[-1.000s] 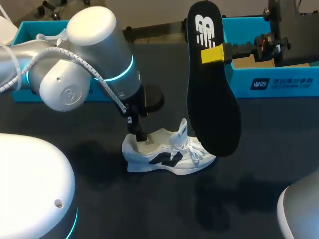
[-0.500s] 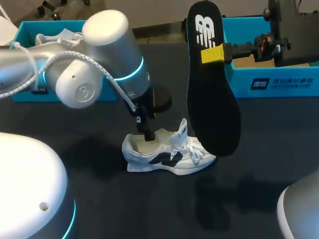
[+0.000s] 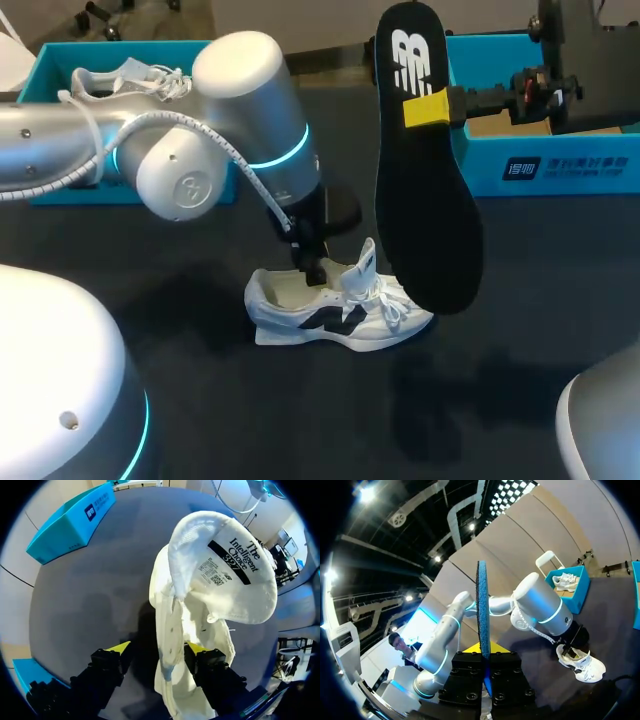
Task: Take the shoe out of the shoebox, open the shoe tongue, remove and reinsert the insole, then place the shoe into the shoebox
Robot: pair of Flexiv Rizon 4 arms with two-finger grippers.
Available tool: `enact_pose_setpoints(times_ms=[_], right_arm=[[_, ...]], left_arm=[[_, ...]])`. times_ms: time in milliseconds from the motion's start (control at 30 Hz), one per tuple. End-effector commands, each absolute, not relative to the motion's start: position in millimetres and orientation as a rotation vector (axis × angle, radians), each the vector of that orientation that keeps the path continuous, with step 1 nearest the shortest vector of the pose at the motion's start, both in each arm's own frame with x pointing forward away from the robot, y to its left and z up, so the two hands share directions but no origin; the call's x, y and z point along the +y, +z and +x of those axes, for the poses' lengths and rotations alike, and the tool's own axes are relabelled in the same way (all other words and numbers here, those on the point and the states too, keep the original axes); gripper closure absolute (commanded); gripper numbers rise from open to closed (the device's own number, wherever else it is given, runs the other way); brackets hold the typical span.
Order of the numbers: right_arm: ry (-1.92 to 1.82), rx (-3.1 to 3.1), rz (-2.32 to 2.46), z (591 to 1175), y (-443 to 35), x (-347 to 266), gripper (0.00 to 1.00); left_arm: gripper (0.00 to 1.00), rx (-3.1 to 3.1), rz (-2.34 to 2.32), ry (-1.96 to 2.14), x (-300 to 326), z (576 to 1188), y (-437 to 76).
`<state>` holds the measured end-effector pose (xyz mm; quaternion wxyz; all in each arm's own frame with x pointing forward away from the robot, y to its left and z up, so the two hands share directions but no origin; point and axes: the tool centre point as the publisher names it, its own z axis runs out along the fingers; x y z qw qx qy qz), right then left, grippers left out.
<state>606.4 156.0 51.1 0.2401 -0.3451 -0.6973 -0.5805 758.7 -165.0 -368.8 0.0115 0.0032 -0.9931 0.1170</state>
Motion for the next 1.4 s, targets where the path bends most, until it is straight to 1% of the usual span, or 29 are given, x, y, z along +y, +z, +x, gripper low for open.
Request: enact_pose_setpoints(times_ms=[33,100,233,267,300,400,433,500,600,633,867,1400], right_arm=[[-1.585,-1.909,-0.947,608.6,51.1,159.5,1.0],[-1.585,-1.909,-0.947,608.6,51.1,159.5,1.0],[-1.585,-1.909,-0.947,608.6,51.1,159.5,1.0],[-1.585,-1.909,-0.947,608.6,51.1,159.5,1.0],[-1.585,-1.909,-0.947,608.6,51.1,159.5,1.0],[-1.585,-1.909,-0.947,608.6,51.1,159.5,1.0],[-1.585,-1.909,-0.947,608.6,51.1,159.5,1.0],[-1.585,-1.909,-0.947,608.6,51.1,159.5,1.0],[-1.585,-1.909,-0.947,608.6,51.1,159.5,1.0],[-1.585,-1.909,-0.947,608.6,51.1,159.5,1.0],[-1.585,-1.909,-0.947,608.6,51.1,159.5,1.0],[-1.585,-1.909,-0.947,608.6,51.1,159.5,1.0]], left_arm=[[0.37,-3.081,0.016,0.362,-169.0,757.6,-377.1],[0.43,-3.072,0.024,0.36,-168.9,756.1,-380.1],[0.45,-3.065,0.032,0.36,-167.1,754.0,-384.1],[0.47,-3.064,0.033,0.36,-167.0,753.9,-384.3],[0.52,-3.063,0.034,0.359,-166.6,753.4,-385.1],[0.58,-3.059,0.038,0.357,-166.3,752.0,-386.9],[0.63,-3.058,0.039,0.357,-166.3,751.4,-387.4],[0.75,-3.055,0.039,0.356,-166.3,749.9,-388.2],[0.87,-3.051,0.041,0.353,-166.2,748.5,-389.7],[1.0,-3.049,0.041,0.353,-166.0,748.0,-390.0],[1.0,-3.032,0.012,0.361,-164.7,746.4,-387.6],[1.0,-2.976,-0.071,0.469,-159.2,746.7,-342.3]])
